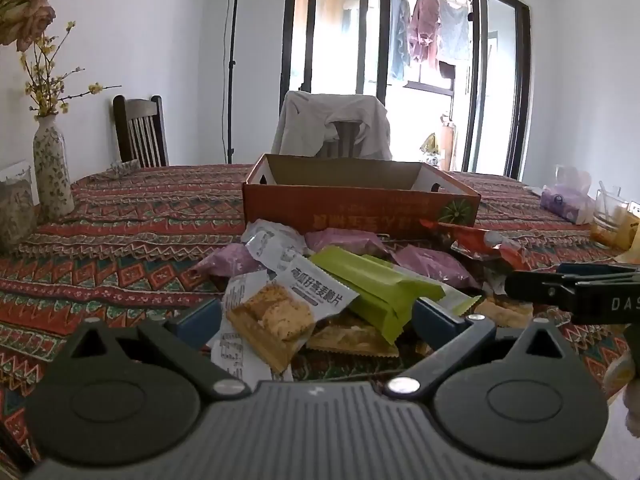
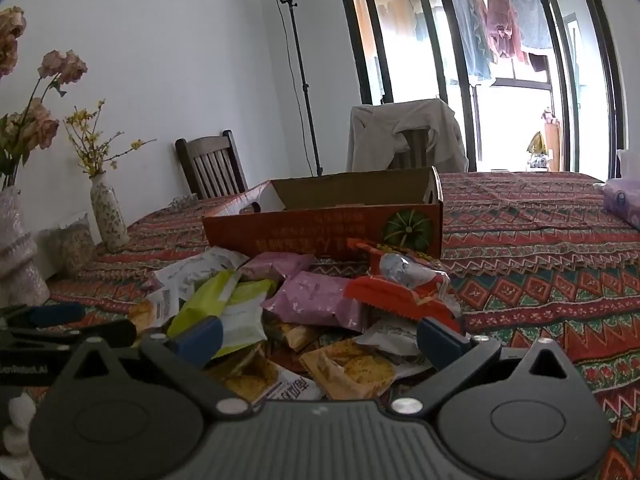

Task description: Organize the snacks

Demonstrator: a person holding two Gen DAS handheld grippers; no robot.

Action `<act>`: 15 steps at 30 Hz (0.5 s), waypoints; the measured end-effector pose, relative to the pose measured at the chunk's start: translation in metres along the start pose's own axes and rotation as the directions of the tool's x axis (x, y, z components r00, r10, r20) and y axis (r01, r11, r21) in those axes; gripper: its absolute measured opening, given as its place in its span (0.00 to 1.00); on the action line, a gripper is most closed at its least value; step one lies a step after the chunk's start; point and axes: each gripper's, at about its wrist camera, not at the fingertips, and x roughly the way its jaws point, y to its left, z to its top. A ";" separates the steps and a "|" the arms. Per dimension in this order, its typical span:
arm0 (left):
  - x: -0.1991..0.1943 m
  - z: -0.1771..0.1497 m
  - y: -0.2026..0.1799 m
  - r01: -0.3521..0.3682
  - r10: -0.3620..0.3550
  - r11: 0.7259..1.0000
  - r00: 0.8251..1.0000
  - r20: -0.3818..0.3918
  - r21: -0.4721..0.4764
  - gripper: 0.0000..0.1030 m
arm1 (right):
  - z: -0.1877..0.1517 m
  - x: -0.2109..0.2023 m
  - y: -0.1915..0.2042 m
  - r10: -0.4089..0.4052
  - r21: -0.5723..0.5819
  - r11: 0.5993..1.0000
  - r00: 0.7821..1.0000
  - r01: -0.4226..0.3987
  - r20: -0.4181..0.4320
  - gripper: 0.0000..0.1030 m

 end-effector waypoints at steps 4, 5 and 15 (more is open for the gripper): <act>0.001 -0.001 0.000 0.001 -0.001 1.000 1.000 -0.003 -0.002 1.00 | 0.001 0.000 -0.001 -0.001 0.000 1.000 1.000 0.001 -0.002 1.00; 0.001 -0.001 0.001 0.003 -0.003 1.000 1.000 -0.002 -0.004 1.00 | 0.003 -0.001 -0.001 -0.003 0.000 1.000 1.000 0.003 -0.001 1.00; 0.003 -0.004 0.002 0.010 -0.010 1.000 1.000 -0.001 -0.013 1.00 | -0.002 0.002 -0.001 -0.010 -0.006 1.000 1.000 0.010 -0.006 1.00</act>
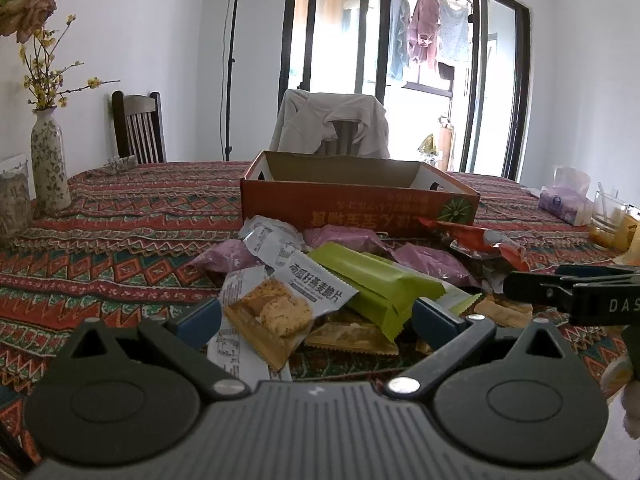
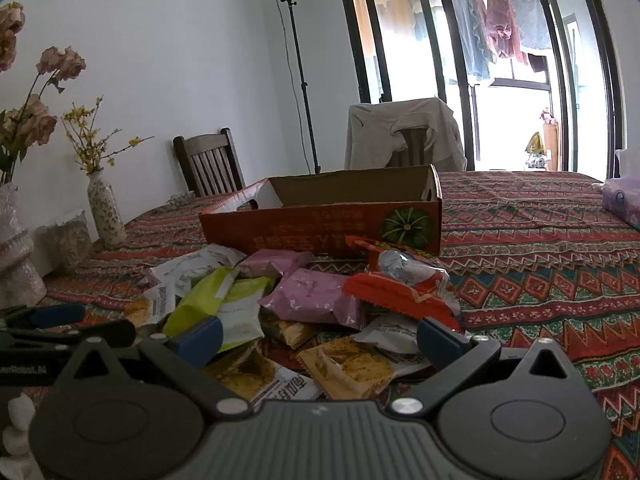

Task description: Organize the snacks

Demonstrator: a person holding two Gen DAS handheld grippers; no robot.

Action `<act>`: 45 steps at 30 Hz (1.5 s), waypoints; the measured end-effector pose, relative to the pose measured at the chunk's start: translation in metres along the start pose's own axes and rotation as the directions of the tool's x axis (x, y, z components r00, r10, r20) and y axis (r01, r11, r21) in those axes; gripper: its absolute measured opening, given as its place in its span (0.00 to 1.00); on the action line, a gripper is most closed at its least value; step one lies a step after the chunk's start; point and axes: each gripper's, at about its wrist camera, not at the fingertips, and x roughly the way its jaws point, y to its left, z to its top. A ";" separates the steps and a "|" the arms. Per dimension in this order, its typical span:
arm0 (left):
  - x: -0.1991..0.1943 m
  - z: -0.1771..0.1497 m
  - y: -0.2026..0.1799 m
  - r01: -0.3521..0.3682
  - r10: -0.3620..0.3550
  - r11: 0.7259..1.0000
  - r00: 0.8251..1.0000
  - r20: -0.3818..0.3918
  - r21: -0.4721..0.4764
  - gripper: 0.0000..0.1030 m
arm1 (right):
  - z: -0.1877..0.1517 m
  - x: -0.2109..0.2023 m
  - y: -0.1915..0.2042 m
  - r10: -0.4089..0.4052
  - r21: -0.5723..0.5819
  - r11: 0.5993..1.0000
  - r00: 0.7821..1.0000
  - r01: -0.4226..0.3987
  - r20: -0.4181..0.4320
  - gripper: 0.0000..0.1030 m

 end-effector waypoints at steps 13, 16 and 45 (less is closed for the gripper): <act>0.001 0.000 0.000 0.000 0.000 1.000 1.000 -0.003 -0.002 1.00 | 0.000 0.001 -0.001 -0.002 0.000 1.000 1.000 0.002 -0.004 1.00; 0.001 -0.001 0.000 -0.002 0.002 1.000 1.000 -0.005 -0.007 1.00 | 0.000 0.001 -0.001 -0.002 -0.001 1.000 1.000 0.002 -0.003 1.00; 0.003 -0.002 0.005 -0.001 0.001 1.000 1.000 -0.013 -0.024 1.00 | -0.001 0.003 0.000 -0.002 -0.014 1.000 1.000 0.002 -0.011 1.00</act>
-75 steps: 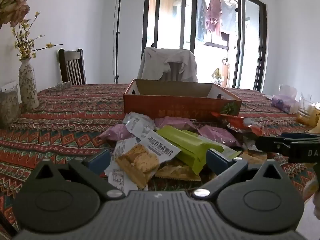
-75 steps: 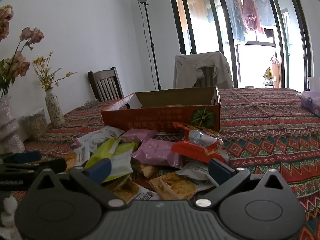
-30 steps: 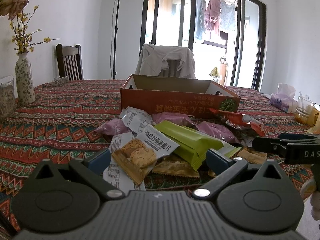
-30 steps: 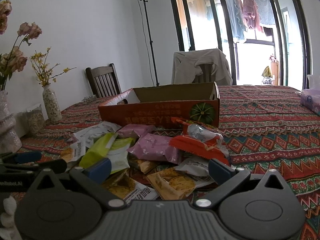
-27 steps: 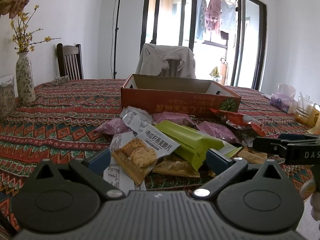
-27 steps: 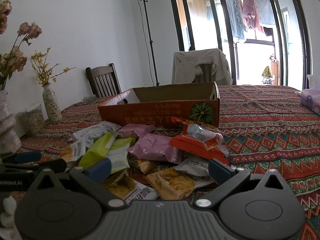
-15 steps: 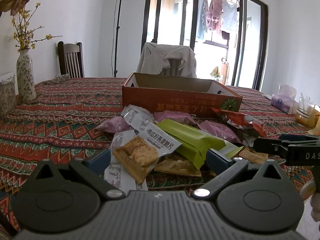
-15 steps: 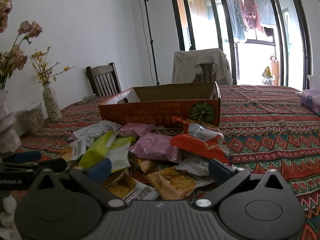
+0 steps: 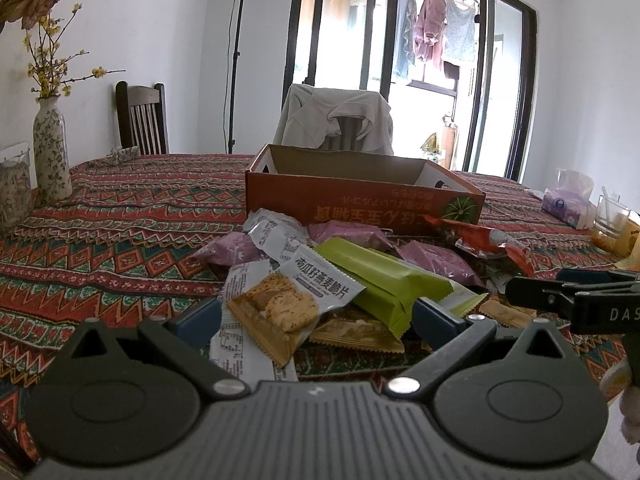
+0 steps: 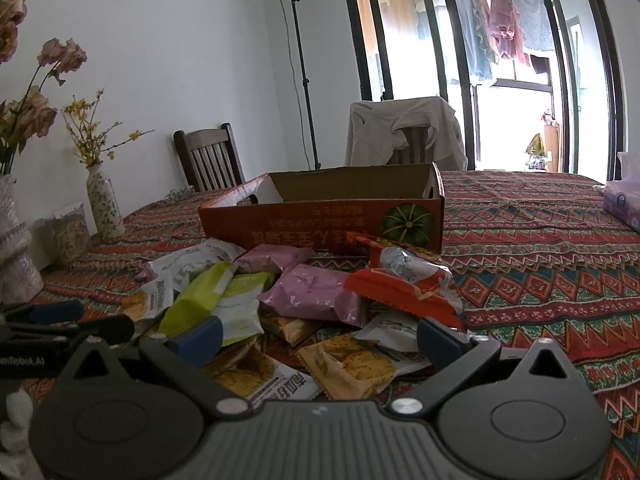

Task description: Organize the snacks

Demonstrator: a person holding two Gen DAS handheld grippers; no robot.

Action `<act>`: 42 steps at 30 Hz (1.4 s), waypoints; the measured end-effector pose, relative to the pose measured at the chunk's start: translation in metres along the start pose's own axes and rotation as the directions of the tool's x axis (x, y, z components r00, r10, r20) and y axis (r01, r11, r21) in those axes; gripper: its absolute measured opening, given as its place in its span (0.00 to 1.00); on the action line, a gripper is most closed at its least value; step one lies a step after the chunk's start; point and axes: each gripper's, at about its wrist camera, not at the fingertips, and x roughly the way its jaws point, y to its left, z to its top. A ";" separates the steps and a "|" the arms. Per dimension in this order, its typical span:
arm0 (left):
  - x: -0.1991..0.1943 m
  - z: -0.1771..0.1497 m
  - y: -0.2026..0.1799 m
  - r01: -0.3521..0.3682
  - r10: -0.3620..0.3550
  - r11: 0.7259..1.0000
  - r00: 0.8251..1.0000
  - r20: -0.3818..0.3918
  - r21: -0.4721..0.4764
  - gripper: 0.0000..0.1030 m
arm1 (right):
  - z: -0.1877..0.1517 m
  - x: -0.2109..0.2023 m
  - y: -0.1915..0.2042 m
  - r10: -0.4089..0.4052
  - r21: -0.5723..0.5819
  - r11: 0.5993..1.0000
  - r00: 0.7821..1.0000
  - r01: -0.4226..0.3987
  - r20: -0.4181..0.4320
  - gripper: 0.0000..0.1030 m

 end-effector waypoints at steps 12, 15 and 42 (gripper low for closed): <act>0.000 0.001 0.001 0.000 0.000 1.000 1.000 -0.001 -0.003 1.00 | 0.000 0.001 0.002 0.003 -0.004 1.000 1.000 -0.003 -0.004 1.00; 0.000 0.000 0.001 -0.001 0.001 1.000 1.000 -0.002 -0.004 1.00 | 0.000 0.001 0.002 0.002 -0.004 1.000 1.000 -0.002 -0.004 1.00; 0.005 0.001 0.007 -0.025 0.025 0.999 1.000 -0.017 -0.027 1.00 | 0.008 0.045 -0.052 -0.171 -0.023 0.985 0.976 0.170 -0.132 0.84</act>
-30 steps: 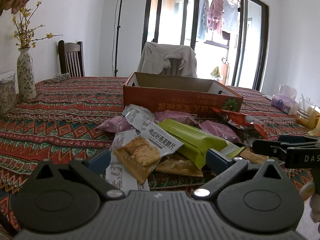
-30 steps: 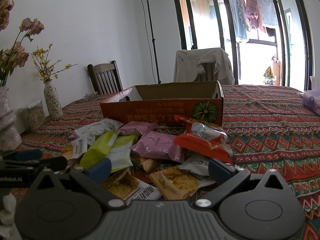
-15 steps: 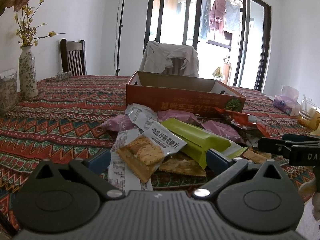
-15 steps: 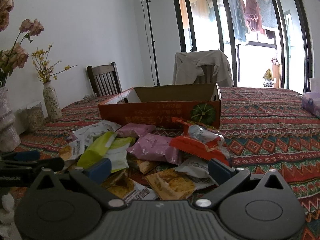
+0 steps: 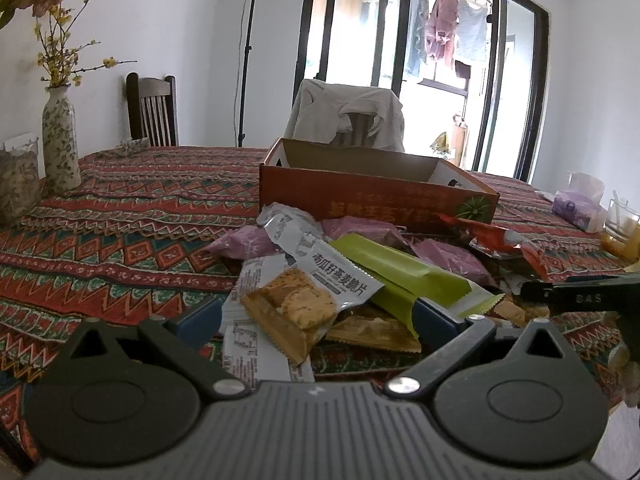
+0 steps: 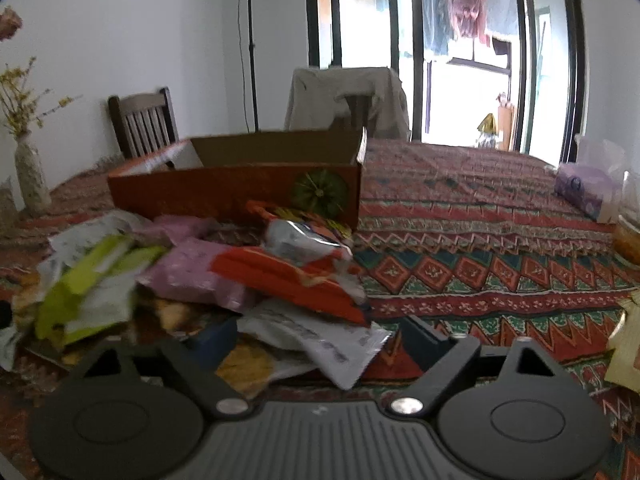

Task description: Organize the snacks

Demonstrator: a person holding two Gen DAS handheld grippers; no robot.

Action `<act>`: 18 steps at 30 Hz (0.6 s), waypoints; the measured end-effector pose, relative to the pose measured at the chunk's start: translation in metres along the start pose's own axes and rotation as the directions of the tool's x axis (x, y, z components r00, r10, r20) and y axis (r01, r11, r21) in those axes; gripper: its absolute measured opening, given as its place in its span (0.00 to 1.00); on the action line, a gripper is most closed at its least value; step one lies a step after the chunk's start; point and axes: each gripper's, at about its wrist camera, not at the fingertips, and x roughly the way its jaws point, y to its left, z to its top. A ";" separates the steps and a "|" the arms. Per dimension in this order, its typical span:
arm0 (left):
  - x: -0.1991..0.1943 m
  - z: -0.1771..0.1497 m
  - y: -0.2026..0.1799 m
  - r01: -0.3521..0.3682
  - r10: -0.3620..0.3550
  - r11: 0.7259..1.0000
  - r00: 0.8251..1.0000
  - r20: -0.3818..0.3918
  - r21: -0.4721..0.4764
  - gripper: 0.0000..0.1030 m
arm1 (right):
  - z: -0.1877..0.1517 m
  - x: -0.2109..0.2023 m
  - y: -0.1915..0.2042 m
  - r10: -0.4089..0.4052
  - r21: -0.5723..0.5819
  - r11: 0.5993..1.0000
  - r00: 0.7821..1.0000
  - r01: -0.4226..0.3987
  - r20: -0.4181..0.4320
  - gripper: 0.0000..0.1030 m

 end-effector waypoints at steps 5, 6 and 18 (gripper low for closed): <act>0.000 0.000 0.000 -0.009 0.009 1.000 1.000 -0.002 -0.002 1.00 | 0.006 0.020 -0.006 0.051 0.011 0.999 0.998 -0.051 -0.043 0.77; 0.000 0.000 0.000 -0.011 0.011 1.000 1.000 -0.002 -0.002 1.00 | 0.007 0.022 -0.007 0.064 0.022 0.998 0.997 -0.063 -0.047 0.75; 0.001 0.002 0.000 -0.021 0.021 1.000 1.000 -0.013 -0.006 1.00 | -0.003 -0.002 0.000 0.108 -0.007 0.994 0.994 -0.108 0.017 0.34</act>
